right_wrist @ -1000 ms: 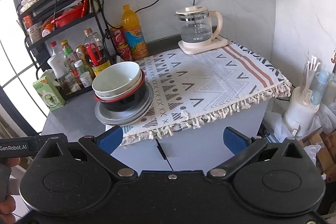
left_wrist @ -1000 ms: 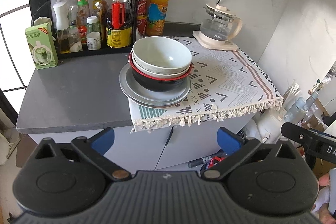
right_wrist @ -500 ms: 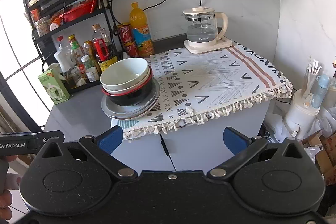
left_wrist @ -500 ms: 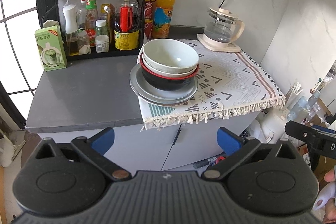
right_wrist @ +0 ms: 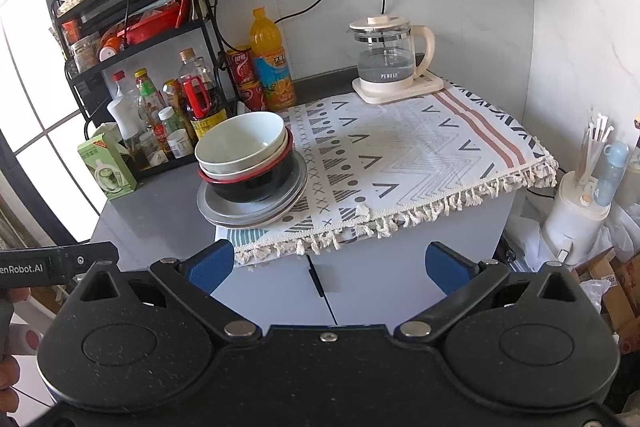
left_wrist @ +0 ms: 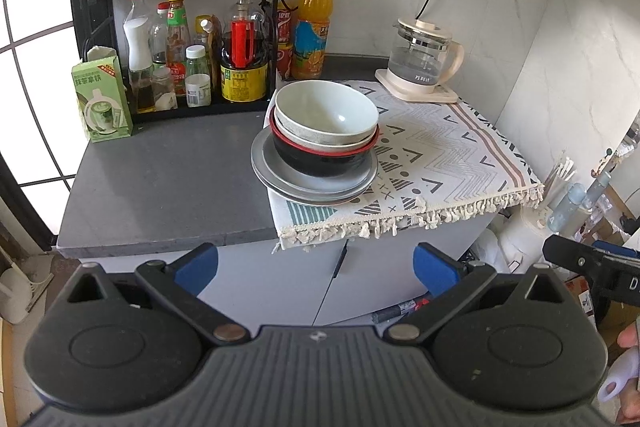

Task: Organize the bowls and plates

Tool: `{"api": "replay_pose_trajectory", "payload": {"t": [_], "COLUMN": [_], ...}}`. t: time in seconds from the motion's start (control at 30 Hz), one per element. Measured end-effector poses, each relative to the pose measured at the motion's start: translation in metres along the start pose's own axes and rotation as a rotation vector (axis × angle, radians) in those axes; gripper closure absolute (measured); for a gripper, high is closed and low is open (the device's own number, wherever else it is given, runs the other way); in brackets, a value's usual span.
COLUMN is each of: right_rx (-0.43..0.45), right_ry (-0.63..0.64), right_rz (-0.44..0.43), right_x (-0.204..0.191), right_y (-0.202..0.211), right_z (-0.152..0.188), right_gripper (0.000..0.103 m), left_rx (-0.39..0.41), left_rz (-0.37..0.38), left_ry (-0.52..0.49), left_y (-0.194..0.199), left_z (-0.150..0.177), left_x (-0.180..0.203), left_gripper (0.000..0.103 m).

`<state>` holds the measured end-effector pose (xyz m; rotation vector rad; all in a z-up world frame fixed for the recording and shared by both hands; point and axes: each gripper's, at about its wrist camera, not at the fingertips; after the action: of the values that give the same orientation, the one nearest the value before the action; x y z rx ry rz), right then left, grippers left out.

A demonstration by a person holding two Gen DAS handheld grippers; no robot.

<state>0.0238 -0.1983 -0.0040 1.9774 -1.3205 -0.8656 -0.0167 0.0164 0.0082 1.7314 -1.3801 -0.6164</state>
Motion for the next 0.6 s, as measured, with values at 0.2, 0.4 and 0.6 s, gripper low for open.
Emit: {"api": "replay_pose_trajectory", "payload": {"t": [0.2, 0.4, 0.6], "right_rx": [0.011, 0.008, 0.007], "right_ry": [0.004, -0.001, 0.000], "right_rz": [-0.003, -0.003, -0.002], "right_x": [0.0009, 0.0042, 0.0065], "right_y": [-0.0002, -0.0023, -0.0039], "right_z": [-0.0028, -0.0055, -0.0068], "right_gripper": [0.000, 0.000, 0.000], "left_rx": [0.003, 0.000, -0.001], "left_rz": [-0.003, -0.004, -0.006], "left_ry": [-0.010, -0.006, -0.008], "left_y": [-0.0015, -0.0038, -0.0062], "left_z": [-0.0033, -0.0057, -0.0083], "left_x": [0.0034, 0.0065, 0.0093], "left_gripper": [0.000, 0.000, 0.000]}}
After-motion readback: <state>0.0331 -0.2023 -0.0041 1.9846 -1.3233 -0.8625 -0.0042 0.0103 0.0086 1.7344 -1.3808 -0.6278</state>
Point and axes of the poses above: each gripper's, at about its wrist camera, not at the fingertips, and y roughly against the way its jaws point, x to its right, z to its underside, and after that the axes turned 9 degrees about -x, right-handed
